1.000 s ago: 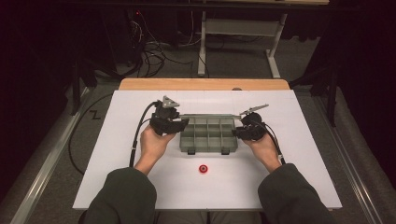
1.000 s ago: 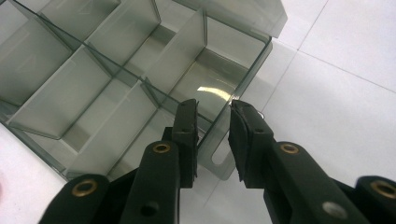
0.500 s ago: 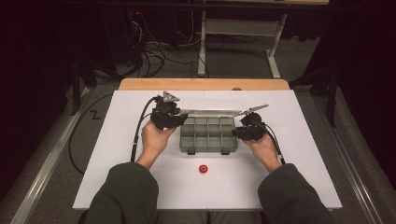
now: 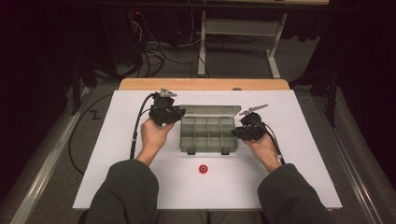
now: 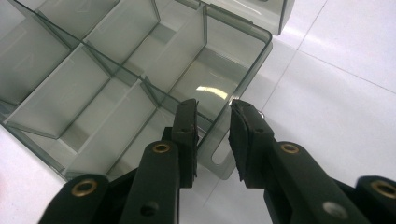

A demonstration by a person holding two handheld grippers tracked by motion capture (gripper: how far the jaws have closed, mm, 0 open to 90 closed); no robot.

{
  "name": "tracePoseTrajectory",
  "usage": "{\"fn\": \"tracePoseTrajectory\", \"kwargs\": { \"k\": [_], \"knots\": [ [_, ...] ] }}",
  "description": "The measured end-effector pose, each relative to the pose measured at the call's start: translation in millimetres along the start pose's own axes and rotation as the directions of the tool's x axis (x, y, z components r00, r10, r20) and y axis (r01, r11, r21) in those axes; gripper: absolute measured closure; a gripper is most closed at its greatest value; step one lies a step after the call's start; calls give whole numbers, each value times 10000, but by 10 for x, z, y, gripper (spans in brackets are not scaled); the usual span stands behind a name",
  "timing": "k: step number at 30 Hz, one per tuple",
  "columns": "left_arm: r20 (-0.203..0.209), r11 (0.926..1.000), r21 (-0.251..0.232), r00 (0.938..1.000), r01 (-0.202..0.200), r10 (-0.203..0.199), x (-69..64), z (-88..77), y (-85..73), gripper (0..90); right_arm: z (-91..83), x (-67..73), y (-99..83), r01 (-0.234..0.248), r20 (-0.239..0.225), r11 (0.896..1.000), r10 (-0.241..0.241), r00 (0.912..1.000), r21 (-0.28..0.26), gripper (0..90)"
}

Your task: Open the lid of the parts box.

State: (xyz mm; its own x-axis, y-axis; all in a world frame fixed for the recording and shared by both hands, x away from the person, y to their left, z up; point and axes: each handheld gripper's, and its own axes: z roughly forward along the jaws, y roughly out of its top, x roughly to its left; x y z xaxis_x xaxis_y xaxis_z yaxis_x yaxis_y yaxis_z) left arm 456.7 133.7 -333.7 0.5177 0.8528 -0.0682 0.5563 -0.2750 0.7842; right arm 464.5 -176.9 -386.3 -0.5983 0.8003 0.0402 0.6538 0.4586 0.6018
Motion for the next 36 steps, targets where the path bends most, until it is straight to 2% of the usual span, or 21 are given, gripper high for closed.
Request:
{"fn": "tracePoseTrajectory", "kwargs": {
  "k": [7,12,16,23,27,36],
  "knots": [
    [-86,9996,-185,9998,204,-206,37,44,33,716,0,-1,0,-1,-2,10000,1,10000,2,741],
    [-100,9972,-425,9980,613,-617,85,100,27,736,0,1,-1,5,7,10000,-5,10000,-4,742],
    [-98,9957,-384,9964,837,-842,123,159,20,751,1,6,-3,9,32,10000,-9,10000,-32,743],
    [-107,9952,-279,9955,939,-942,155,235,-1,760,1,3,-3,25,26,10000,-25,10000,-29,743],
    [38,9919,-215,9921,1254,-1253,193,273,-14,772,1,1,-1,11,14,10000,-11,10000,-17,743],
    [6,9905,-74,9905,1376,-1376,218,336,-27,779,0,4,3,12,28,10000,-12,10000,31,743]
  ]
}}
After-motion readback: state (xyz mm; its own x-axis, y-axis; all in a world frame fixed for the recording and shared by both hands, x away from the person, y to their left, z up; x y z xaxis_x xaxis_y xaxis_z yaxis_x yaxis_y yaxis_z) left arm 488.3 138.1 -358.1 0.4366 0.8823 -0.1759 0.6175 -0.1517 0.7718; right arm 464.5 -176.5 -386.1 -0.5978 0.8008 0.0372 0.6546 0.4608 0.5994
